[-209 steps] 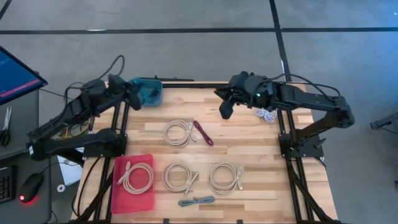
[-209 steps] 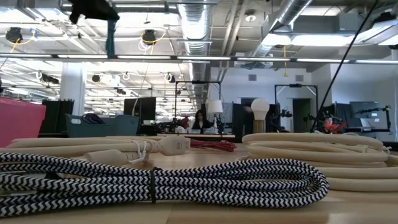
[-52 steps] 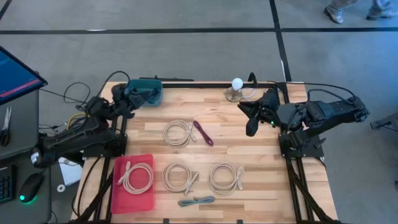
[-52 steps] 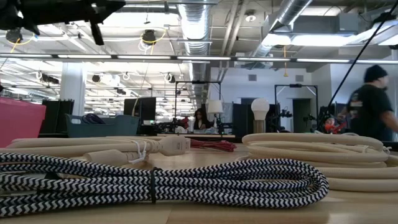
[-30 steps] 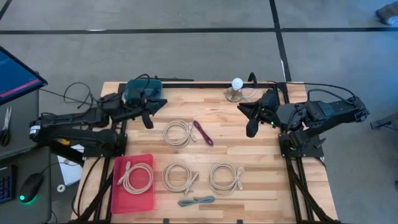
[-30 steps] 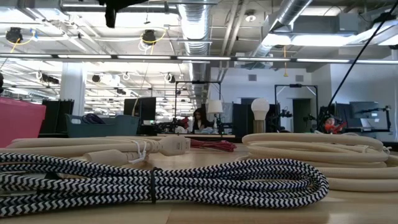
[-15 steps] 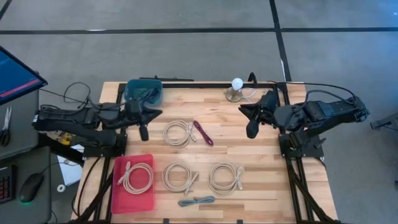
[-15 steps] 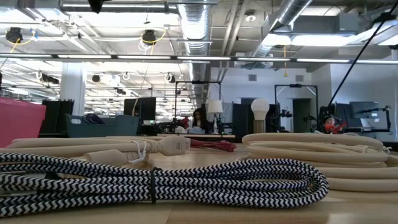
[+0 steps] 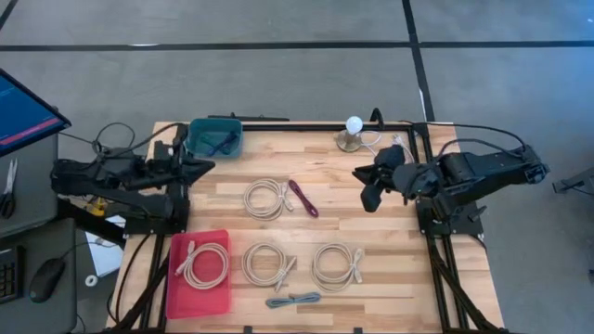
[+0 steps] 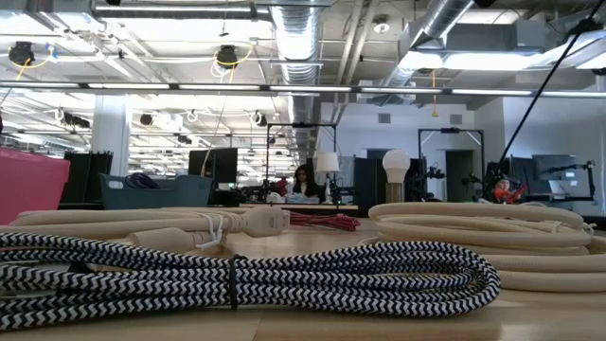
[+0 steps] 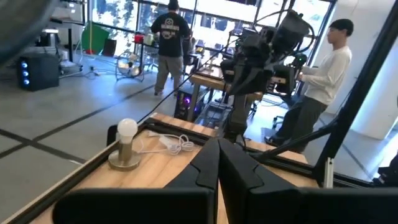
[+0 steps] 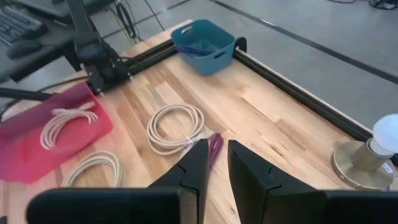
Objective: Pick & Place USB Port
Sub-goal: Put the brown HDMI cable into the red bin
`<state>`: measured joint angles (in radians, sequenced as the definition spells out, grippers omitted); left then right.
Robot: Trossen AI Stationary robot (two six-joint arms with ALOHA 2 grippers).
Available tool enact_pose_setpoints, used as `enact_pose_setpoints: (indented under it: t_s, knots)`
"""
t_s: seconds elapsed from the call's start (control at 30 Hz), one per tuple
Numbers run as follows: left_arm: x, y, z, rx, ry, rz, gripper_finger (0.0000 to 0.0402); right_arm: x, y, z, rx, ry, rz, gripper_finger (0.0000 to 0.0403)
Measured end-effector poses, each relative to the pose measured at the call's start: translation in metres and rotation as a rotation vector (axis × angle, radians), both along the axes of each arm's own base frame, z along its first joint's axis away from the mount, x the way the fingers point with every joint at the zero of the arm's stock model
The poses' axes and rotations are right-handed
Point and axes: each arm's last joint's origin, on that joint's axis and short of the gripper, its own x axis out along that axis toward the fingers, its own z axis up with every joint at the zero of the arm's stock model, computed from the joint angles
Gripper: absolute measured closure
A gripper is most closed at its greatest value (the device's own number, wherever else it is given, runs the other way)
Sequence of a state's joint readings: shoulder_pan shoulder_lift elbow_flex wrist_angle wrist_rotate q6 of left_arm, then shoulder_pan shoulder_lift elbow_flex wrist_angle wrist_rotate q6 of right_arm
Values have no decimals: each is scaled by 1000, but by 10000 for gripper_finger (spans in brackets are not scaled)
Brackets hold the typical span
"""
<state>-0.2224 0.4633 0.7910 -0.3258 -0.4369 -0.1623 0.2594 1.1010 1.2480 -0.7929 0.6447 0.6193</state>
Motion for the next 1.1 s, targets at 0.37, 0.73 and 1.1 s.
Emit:
enact_pose_setpoints:
  t_s: [0.37,0.73,1.1]
  knots:
    - [37,-12,-27,-81,253,-26,391,5,2,-2,20,7,25,349]
    - [92,-28,-65,-55,529,-98,298,5,3,-2,20,5,26,349]
    - [119,-35,-96,-25,702,-87,191,6,3,-2,26,7,35,349]
